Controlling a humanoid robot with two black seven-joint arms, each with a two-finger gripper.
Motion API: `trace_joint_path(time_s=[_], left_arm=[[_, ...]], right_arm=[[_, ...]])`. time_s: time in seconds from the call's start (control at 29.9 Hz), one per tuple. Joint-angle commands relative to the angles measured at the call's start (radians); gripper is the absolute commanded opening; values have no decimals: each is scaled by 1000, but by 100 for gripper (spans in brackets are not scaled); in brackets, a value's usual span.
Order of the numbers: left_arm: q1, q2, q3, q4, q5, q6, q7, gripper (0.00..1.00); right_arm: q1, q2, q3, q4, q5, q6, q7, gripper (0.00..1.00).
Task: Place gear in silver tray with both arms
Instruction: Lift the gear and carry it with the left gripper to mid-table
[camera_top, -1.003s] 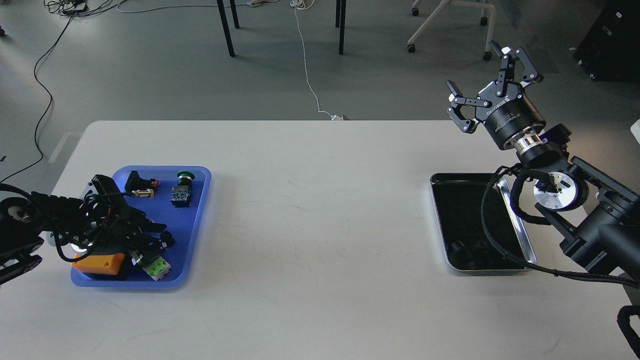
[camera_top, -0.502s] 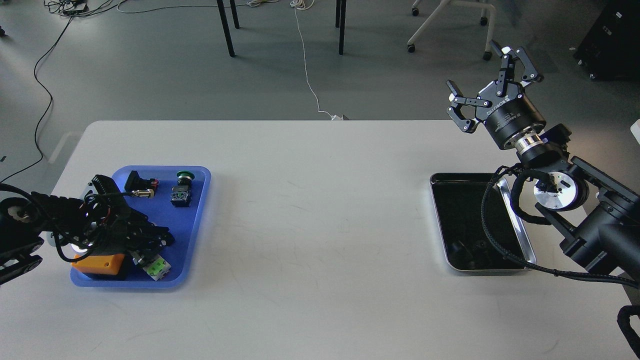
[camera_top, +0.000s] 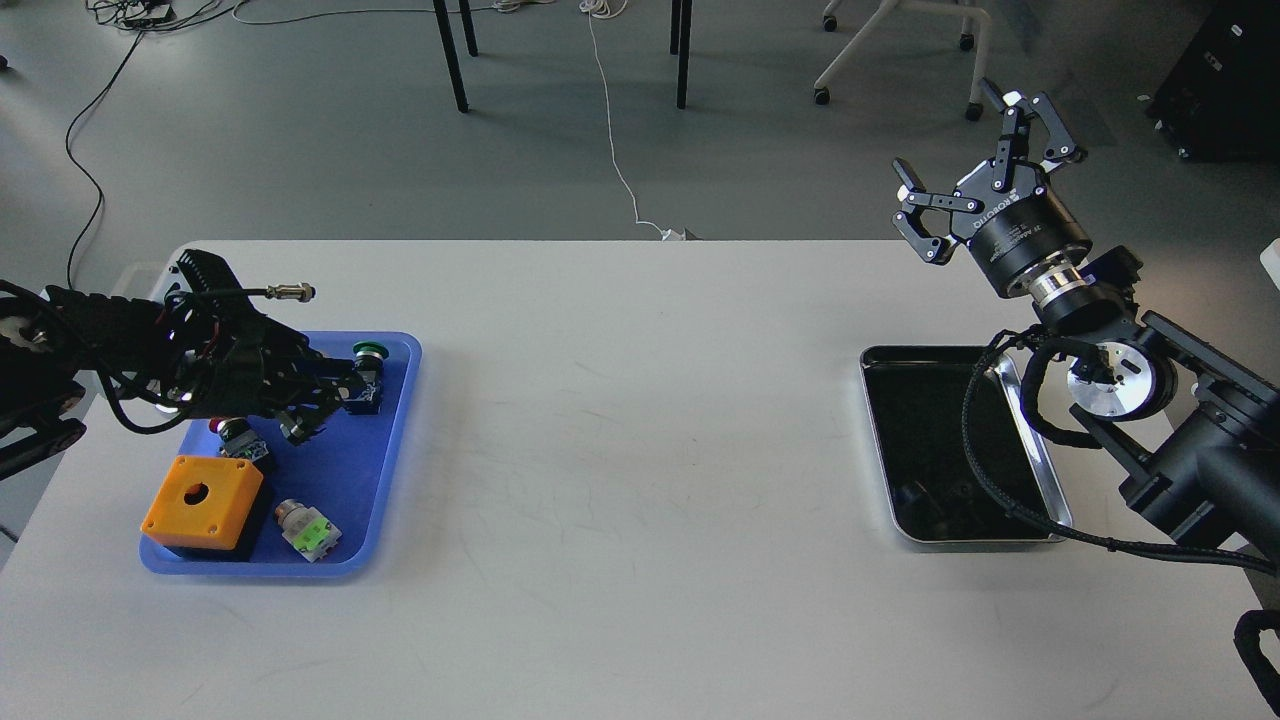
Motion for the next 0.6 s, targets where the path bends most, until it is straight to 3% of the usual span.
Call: trace_joint_path(time_s=[0.0, 0.3, 0.43, 0.57], left_arm=[[-64, -37, -6, -55, -1, -33, 0, 16], [-93, -309, -8, -48, -6, -42, 0, 16], [-78, -457, -1, 32, -4, -39, 33, 16], [-58, -605, -1, 142, -6, -36, 38, 17]], right_arm=[[-2, -6, 0, -1, 0, 0, 0, 99], [-103, -135, 55, 106, 6, 5, 9, 99], [-188, -225, 72, 186, 6, 70, 6, 99], [-250, -264, 92, 204, 8, 71, 11, 99]])
